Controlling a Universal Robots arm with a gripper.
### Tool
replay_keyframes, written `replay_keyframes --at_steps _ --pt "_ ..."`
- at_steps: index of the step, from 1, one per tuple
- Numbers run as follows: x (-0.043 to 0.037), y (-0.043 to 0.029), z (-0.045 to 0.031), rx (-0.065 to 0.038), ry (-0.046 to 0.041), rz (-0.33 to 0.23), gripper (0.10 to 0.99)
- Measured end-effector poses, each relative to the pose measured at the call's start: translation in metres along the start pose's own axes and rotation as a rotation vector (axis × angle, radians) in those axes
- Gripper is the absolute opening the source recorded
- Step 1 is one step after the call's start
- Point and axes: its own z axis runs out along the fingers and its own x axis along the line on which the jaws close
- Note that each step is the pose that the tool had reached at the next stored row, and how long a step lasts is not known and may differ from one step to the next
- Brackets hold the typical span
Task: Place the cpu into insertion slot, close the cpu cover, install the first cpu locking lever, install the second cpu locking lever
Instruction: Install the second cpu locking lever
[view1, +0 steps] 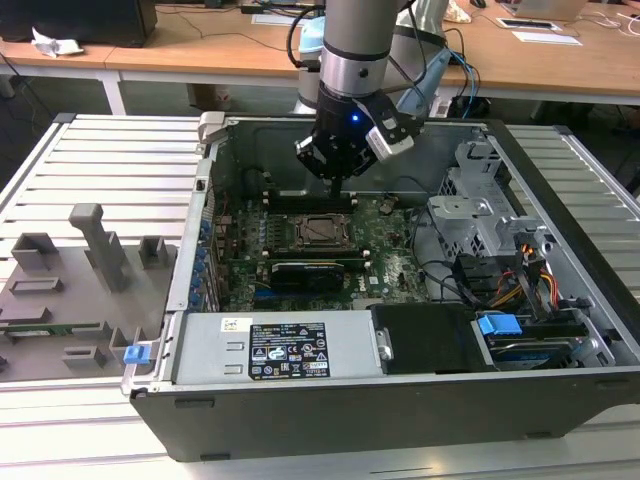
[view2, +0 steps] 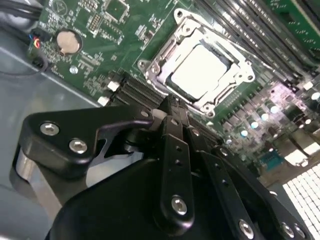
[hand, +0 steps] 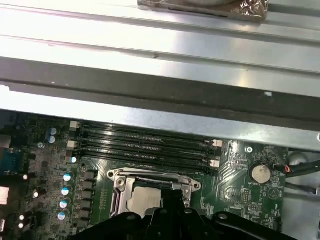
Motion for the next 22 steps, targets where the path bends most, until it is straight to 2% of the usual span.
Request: replay_keyframes --at_steps 7,11,14,18,22 --pt "0.0026 -0.0212 0.0005 -0.001 0.0028 0.006 0.106" --pt "0.0044 -0.0356 0.0022 -0.011 0.0037 0.007 0.106" --pt "0.0051 -0.042 0.0032 -0.016 0.0035 0.007 0.106" --pt "0.0061 -0.0502 0.0036 -0.018 0.0035 0.008 0.106" --pt "0.0076 -0.0623 0.0037 -0.019 0.0033 0.008 0.106"
